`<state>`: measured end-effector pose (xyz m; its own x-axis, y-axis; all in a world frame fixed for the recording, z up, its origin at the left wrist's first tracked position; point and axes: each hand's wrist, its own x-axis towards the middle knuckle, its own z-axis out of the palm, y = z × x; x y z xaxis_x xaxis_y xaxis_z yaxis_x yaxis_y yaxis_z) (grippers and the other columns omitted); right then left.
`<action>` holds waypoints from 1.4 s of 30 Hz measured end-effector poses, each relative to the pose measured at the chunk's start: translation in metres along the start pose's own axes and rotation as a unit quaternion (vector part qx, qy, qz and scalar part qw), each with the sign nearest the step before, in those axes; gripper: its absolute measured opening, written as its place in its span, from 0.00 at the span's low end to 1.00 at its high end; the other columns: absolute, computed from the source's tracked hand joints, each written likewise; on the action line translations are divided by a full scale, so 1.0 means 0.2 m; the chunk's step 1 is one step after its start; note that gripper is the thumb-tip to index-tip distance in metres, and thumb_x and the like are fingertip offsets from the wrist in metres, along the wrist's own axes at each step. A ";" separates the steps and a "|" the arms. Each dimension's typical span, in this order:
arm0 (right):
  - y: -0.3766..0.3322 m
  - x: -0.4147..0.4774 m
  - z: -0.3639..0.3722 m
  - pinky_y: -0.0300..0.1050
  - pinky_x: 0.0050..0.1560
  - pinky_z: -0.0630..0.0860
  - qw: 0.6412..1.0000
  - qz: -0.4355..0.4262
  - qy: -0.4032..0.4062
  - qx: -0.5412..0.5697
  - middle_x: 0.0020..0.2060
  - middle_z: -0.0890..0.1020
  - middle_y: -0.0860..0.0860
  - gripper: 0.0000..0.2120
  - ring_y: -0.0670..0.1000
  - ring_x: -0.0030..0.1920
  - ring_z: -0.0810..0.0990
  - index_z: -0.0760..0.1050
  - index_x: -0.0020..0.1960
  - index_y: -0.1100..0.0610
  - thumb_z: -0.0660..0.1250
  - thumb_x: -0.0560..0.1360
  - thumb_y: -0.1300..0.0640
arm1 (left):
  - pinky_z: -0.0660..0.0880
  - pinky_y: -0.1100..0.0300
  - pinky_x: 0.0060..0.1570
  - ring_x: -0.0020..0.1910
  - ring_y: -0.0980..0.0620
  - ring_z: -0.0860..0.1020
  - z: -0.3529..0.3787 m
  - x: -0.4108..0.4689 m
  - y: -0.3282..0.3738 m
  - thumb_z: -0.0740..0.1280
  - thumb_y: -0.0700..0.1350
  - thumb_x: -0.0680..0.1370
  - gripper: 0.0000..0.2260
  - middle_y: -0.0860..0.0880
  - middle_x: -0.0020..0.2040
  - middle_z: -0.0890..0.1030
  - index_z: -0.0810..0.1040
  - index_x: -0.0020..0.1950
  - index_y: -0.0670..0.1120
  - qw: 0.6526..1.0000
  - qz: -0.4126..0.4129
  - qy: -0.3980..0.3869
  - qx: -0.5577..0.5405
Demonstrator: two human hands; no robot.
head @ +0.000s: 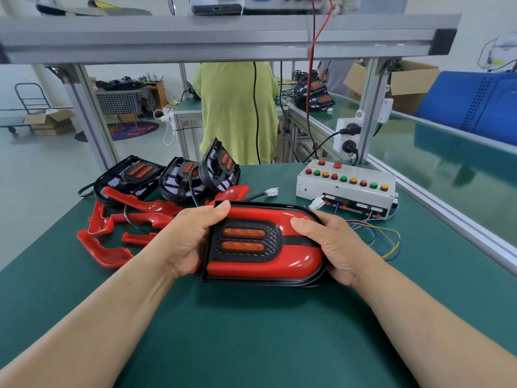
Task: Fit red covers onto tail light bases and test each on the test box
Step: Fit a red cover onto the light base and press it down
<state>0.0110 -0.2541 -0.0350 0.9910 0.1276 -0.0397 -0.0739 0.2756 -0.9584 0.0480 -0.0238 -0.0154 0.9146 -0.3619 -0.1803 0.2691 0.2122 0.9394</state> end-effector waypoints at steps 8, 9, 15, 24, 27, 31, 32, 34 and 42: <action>0.00 0.00 0.00 0.50 0.41 0.82 1.000 0.006 -0.006 0.006 0.49 0.85 0.61 0.15 0.57 0.43 0.85 0.84 0.51 0.57 0.75 0.66 0.54 | 0.82 0.44 0.44 0.54 0.35 0.83 0.01 0.01 -0.01 0.66 0.51 0.74 0.21 0.34 0.57 0.82 0.82 0.61 0.38 1.000 -0.007 0.017 -0.006; 0.00 0.00 0.00 0.49 0.41 0.82 1.000 0.008 -0.007 0.008 0.49 0.85 0.61 0.15 0.56 0.43 0.85 0.84 0.51 0.57 0.75 0.66 0.54 | 0.82 0.44 0.44 0.54 0.35 0.83 0.01 0.01 -0.01 0.66 0.51 0.74 0.22 0.34 0.57 0.82 0.81 0.61 0.38 1.000 -0.006 0.018 -0.005; 0.00 0.01 -0.01 0.48 0.41 0.82 1.000 0.008 -0.005 0.017 0.48 0.86 0.59 0.12 0.55 0.43 0.86 0.85 0.49 0.54 0.75 0.67 0.53 | 0.82 0.46 0.45 0.55 0.36 0.83 0.00 0.00 -0.02 0.65 0.54 0.76 0.19 0.35 0.57 0.83 0.84 0.57 0.42 1.000 0.005 0.001 0.017; 0.01 0.01 0.00 0.52 0.45 0.83 0.999 -0.005 0.013 -0.031 0.50 0.85 0.61 0.22 0.57 0.44 0.84 0.82 0.55 0.58 0.76 0.64 0.51 | 0.74 0.67 0.60 0.55 0.66 0.78 0.04 0.00 -0.04 0.72 0.48 0.76 0.09 0.59 0.54 0.82 0.80 0.56 0.55 0.911 0.196 0.197 0.303; 0.01 0.01 0.02 0.49 0.42 0.82 0.999 -0.017 0.019 -0.044 0.48 0.86 0.60 0.22 0.56 0.43 0.84 0.82 0.55 0.58 0.76 0.64 0.51 | 0.70 0.69 0.60 0.59 0.65 0.73 0.10 -0.04 -0.07 0.75 0.47 0.73 0.15 0.63 0.55 0.74 0.79 0.57 0.55 0.811 0.329 0.213 0.434; 0.01 0.01 0.03 0.49 0.43 0.82 0.997 -0.031 0.021 -0.070 0.47 0.86 0.59 0.11 0.56 0.43 0.85 0.83 0.52 0.55 0.75 0.71 0.53 | 0.75 0.43 0.53 0.50 0.50 0.75 0.21 -0.08 -0.08 0.78 0.43 0.70 0.07 0.55 0.44 0.75 0.84 0.45 0.49 0.771 0.373 0.170 0.487; 0.01 0.01 0.02 0.50 0.44 0.82 0.996 -0.034 0.023 -0.079 0.46 0.86 0.58 0.08 0.55 0.43 0.85 0.84 0.51 0.55 0.74 0.73 0.54 | 0.75 0.42 0.51 0.46 0.49 0.76 0.22 -0.08 -0.08 0.78 0.43 0.70 0.05 0.55 0.41 0.75 0.84 0.42 0.48 0.774 0.367 0.158 0.491; 0.01 0.01 0.03 0.50 0.45 0.82 0.995 -0.035 0.031 -0.090 0.45 0.86 0.57 0.05 0.55 0.42 0.85 0.84 0.49 0.53 0.73 0.74 0.54 | 0.74 0.41 0.49 0.42 0.50 0.77 0.24 -0.09 -0.08 0.78 0.42 0.71 0.04 0.54 0.38 0.75 0.85 0.39 0.48 0.776 0.356 0.142 0.501; 0.01 0.00 0.04 0.49 0.46 0.83 0.985 -0.081 0.047 -0.144 0.43 0.87 0.51 0.04 0.52 0.44 0.86 0.83 0.47 0.46 0.75 0.72 0.51 | 0.75 0.45 0.46 0.38 0.53 0.75 0.29 -0.13 -0.07 0.74 0.41 0.74 0.04 0.54 0.37 0.76 0.85 0.39 0.48 0.736 0.363 0.189 0.539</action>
<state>0.0108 -0.2449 -0.0354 0.9941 0.0119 0.1078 0.1078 0.0019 -0.9942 0.0031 -0.0709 -0.0068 0.7731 -0.1866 0.6062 -0.5411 -0.6926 0.4769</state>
